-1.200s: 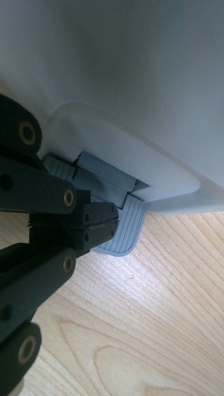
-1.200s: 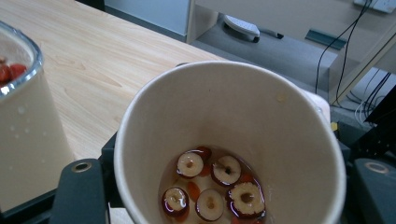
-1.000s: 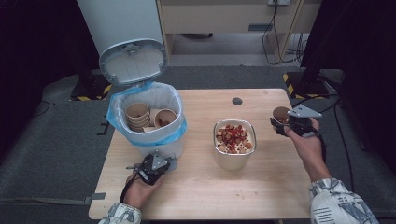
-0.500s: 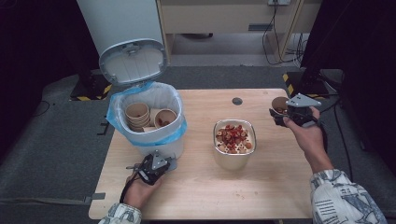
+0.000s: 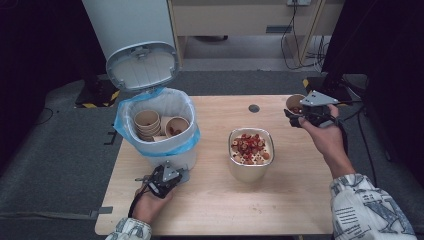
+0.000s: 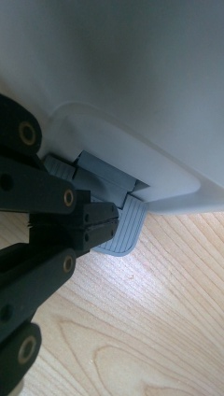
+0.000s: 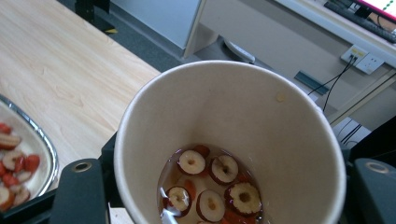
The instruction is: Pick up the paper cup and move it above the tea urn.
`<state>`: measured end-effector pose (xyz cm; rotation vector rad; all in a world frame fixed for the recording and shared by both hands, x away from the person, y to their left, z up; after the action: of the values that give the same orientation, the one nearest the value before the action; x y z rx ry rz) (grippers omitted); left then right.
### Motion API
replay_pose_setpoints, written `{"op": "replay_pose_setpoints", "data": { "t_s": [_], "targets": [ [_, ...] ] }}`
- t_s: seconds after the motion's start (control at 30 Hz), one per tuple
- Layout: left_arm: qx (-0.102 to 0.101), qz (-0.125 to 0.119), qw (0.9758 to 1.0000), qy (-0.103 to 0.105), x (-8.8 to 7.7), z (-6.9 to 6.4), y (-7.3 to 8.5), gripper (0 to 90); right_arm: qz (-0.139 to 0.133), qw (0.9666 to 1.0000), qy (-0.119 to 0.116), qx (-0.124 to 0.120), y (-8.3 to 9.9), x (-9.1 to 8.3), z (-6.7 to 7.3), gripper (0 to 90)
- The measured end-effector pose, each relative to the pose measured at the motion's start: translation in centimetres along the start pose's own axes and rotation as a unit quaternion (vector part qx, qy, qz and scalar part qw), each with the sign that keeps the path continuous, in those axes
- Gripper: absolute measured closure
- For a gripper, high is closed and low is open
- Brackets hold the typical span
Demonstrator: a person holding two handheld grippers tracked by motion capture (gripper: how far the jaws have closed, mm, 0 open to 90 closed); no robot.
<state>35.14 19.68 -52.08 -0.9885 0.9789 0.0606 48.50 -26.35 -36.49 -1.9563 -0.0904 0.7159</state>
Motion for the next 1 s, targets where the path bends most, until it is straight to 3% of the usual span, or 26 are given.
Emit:
{"op": "replay_pose_setpoints", "data": {
  "t_s": [0.33, 0.6, 0.8, 0.87, 1.0],
  "targets": [
    [-0.001, 0.000, 1.0000, 0.000, 0.0, 0.0, 0.0, 89.8, -0.006, 0.9994, 0.006, -0.033, -2.1, -0.2, -0.1, 30.0],
    [0.000, 0.000, 1.0000, 0.000, 0.0, 0.0, 0.0, 89.8, -0.014, 0.9973, 0.005, -0.072, -3.6, -0.1, 0.7, 29.9],
    [-0.001, -0.001, 1.0000, 0.000, 0.0, 0.0, 0.0, 89.8, -0.024, 0.9961, 0.002, -0.085, -4.0, 0.1, 1.3, 29.8],
    [-0.002, -0.002, 1.0000, 0.000, 0.0, 0.0, 0.0, 89.8, -0.025, 0.9939, 0.000, -0.107, -4.4, 0.2, 1.7, 29.7],
    [-0.001, -0.002, 1.0000, -0.001, 0.0, 0.0, 0.0, 89.8, -0.033, 0.9913, 0.000, -0.128, -4.9, 0.2, 2.1, 29.5]
  ]
}}
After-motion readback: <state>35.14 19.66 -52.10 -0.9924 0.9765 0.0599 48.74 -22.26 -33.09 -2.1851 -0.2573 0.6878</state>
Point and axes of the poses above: each handheld gripper's, and its own axes: x roughly forward along the jaws, y roughly out of its underside, z roughly to its left, the point moved 1 cm from there along x, roughly forward along the jaws, and after that the axes turned 2 degrees about -y, right-handed, at the moved point
